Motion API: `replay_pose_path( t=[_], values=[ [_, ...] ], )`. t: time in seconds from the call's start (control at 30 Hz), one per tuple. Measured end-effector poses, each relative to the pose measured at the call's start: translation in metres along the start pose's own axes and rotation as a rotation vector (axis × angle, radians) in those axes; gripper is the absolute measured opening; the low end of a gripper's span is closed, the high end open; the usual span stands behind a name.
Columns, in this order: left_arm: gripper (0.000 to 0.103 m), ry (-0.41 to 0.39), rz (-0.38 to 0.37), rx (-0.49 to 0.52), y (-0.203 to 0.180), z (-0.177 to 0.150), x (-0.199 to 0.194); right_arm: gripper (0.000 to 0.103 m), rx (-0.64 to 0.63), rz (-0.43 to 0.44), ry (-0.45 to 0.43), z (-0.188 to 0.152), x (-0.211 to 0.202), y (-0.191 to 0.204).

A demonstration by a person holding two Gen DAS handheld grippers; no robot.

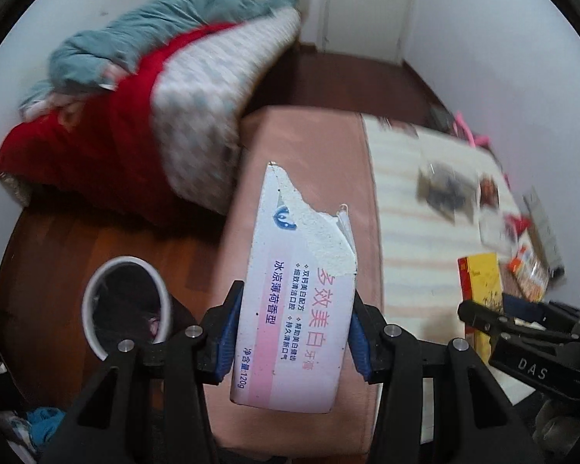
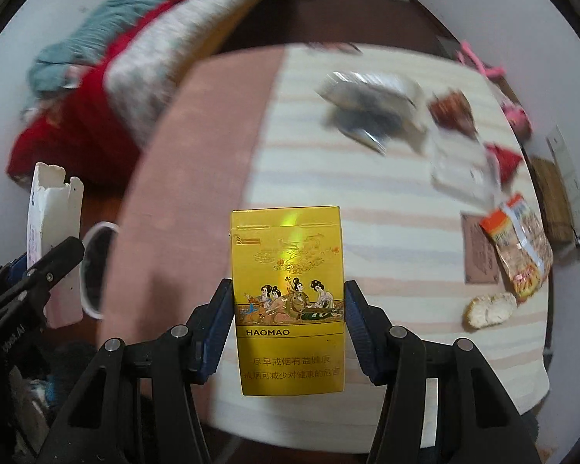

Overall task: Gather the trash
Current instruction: 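Carry both boxes over the white bin and open both tools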

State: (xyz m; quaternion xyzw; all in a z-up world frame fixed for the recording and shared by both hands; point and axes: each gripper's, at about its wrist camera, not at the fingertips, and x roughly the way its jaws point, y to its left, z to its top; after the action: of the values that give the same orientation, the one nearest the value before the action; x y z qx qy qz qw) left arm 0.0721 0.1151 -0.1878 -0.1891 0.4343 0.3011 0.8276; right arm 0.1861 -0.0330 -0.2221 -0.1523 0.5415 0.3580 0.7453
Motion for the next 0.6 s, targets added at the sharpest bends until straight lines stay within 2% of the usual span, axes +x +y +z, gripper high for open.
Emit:
replay_pose_path(
  t=[0.17,0.33,0.5,0.6],
  values=[
    [0.044,-0.077,0.032,-0.058,0.058,0.014,-0.040,0.058,-0.078,0.106,-0.036,0.030,-0.014,0.066],
    [0.044,-0.106,0.076,-0.132,0.123,0.017,-0.055,0.058,-0.181,0.197,-0.017,0.051,-0.002,0.142],
    [0.044,-0.044,0.088,-0.264,0.207,0.011,-0.033,0.058,-0.264,0.252,0.067,0.063,0.051,0.221],
    [0.044,0.040,0.078,-0.360,0.265,0.000,-0.002,0.058,-0.310,0.260,0.127,0.065,0.094,0.265]
  ],
)
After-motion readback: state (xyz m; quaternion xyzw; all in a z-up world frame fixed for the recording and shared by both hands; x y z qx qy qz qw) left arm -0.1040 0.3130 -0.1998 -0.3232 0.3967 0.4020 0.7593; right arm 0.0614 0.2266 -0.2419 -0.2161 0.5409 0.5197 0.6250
